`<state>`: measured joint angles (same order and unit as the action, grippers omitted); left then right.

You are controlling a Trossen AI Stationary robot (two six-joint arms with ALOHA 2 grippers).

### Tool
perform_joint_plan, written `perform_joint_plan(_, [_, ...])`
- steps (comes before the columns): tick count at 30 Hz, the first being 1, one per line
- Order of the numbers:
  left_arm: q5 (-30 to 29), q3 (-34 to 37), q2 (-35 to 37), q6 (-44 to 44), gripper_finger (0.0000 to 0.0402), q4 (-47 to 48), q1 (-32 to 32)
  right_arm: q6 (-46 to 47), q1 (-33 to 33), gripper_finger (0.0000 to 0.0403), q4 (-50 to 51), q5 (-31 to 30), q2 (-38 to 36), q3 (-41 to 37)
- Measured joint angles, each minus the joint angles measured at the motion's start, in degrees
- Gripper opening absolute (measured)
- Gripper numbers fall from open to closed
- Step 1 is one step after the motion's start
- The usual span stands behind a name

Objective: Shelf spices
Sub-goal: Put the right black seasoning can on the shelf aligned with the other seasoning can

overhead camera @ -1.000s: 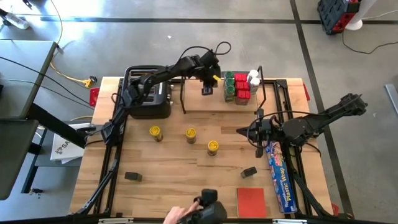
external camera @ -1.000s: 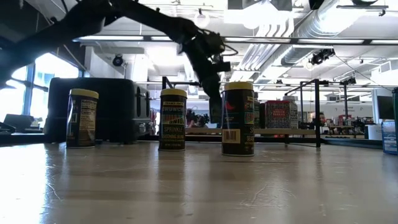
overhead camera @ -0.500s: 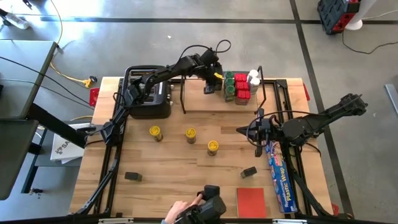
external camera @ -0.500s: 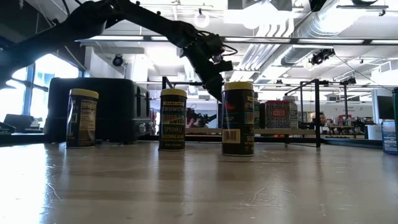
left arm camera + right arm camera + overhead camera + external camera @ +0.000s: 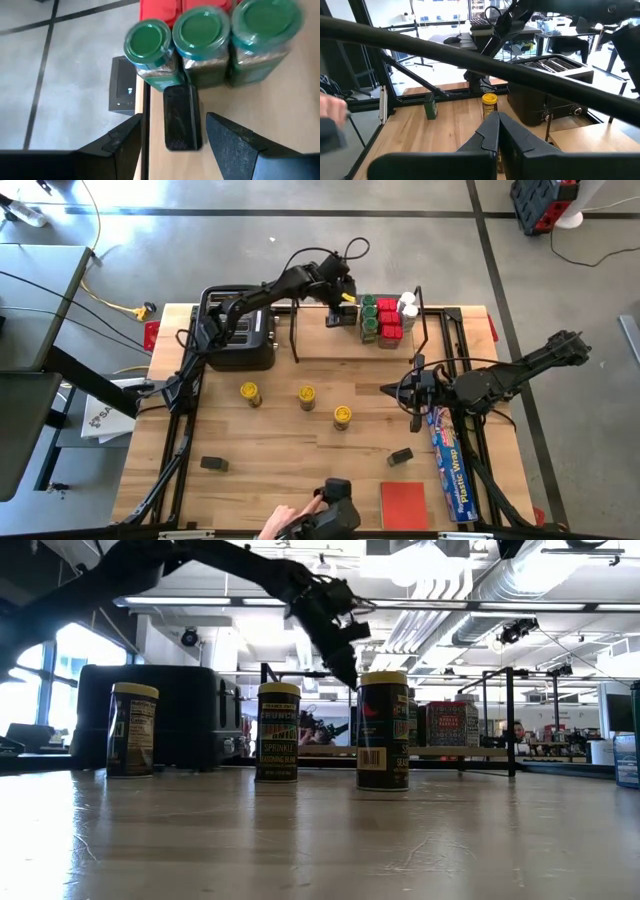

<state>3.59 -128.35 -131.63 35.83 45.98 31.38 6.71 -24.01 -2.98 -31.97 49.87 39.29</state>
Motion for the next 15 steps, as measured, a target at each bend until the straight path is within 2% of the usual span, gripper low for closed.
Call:
perform_joint_plan(4, [1.2,0.0,4.0,-3.3,0.0210,4.1,-0.9,-0.2,0.0,0.0000,1.4,0.1,0.1,0.0])
perform_joint_plan(6, [2.3,0.0,6.6,-5.3,0.0204,7.1,-2.3,-0.2,0.0,0.0000,3.8,2.4,0.6,0.0])
perform_joint_plan(10, [4.8,0.9,11.0,-10.2,0.0186,12.4,-6.4,-0.5,0.0,0.0000,10.1,11.8,2.0,0.0])
perform_joint_plan(13, [4.8,6.1,15.3,-13.5,0.0171,12.5,-10.2,3.7,-0.3,0.0002,16.3,19.5,2.5,0.3])
perform_joint_plan(15, [4.7,12.1,19.1,-16.0,0.0163,9.7,-13.0,7.6,-1.3,0.0015,21.5,24.4,3.5,2.0])
